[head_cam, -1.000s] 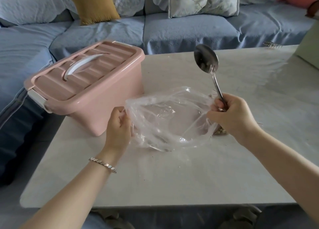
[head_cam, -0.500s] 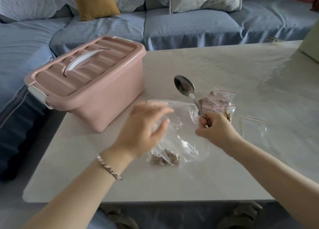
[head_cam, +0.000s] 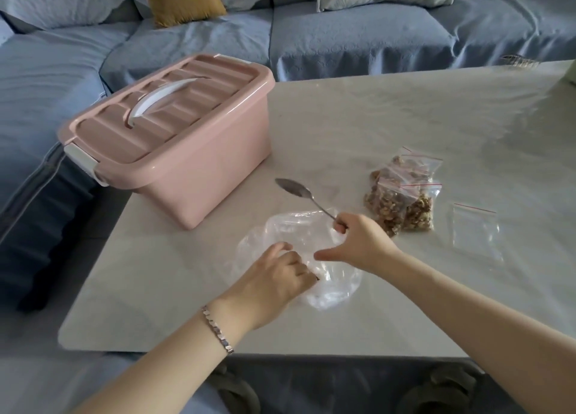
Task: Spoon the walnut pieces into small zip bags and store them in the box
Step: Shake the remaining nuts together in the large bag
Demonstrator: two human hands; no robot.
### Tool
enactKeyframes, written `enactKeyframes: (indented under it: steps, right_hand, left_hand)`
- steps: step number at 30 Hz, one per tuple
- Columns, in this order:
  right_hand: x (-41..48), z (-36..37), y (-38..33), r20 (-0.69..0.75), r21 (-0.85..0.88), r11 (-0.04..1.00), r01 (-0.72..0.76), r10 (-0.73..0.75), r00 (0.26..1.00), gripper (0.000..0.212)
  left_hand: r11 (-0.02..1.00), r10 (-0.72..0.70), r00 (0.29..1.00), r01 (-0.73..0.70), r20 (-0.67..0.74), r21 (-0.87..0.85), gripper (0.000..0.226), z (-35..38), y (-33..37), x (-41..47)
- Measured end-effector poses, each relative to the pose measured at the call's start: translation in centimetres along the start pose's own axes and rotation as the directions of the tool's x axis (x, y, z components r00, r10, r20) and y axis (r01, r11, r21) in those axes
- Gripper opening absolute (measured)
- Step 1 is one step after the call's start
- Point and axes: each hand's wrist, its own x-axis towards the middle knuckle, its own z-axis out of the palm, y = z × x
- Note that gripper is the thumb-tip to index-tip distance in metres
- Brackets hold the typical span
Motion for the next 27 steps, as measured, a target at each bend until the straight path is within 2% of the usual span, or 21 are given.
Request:
enactKeyframes:
  steps: [4,8,11,14,18,21,24,27]
  right_hand:
    - [0.3,2.2,0.0,0.137,-0.037,0.996,-0.077,0.081,0.987,0.052]
    - [0.5,3.2,0.8,0.079,-0.056,0.991,-0.118,0.122,0.989,0.035]
    - [0.4,2.7,2.1,-0.042,0.022,0.982,-0.188,0.188,0.981,0.032]
    - [0.4,1.3,3.0,-0.131,0.122,0.961,-0.249,0.265,0.955,0.033]
    - [0.2,-0.3,3.7,-0.204,0.084,0.959,-0.271,0.282,0.937,0.033]
    - [-0.2,-1.4,3.9,-0.185,0.07,0.96,-0.273,0.281,0.942,0.032]
    - [-1.3,-2.7,3.7,-0.21,0.102,0.977,-0.186,0.204,0.956,0.024]
    - [-3.2,-4.1,4.0,-0.252,0.166,0.982,-0.088,0.129,0.959,0.026]
  left_hand:
    - [0.998,0.052,0.987,-0.056,-0.153,-0.022,0.023,0.3,0.1,-1.5]
    - [1.0,-0.031,0.987,0.031,-0.155,-0.001,0.026,0.9,0.1,-2.2]
    - [0.984,-0.178,0.984,0.178,-0.03,0.025,0.024,0.7,0.2,-2.8]
    - [0.955,-0.295,0.955,0.292,0.046,0.055,0.032,0.6,0.1,-2.6]
    - [0.902,-0.431,0.873,0.426,0.229,0.073,0.035,-0.1,0.9,-1.2]
    - [0.894,-0.443,0.845,0.444,0.3,0.07,0.035,-0.4,1.2,0.3]
    - [0.903,-0.428,0.866,0.424,0.259,0.075,0.04,0.2,0.9,1.4]
    - [0.949,-0.303,0.953,0.301,0.017,0.095,0.063,1.2,0.8,1.8]
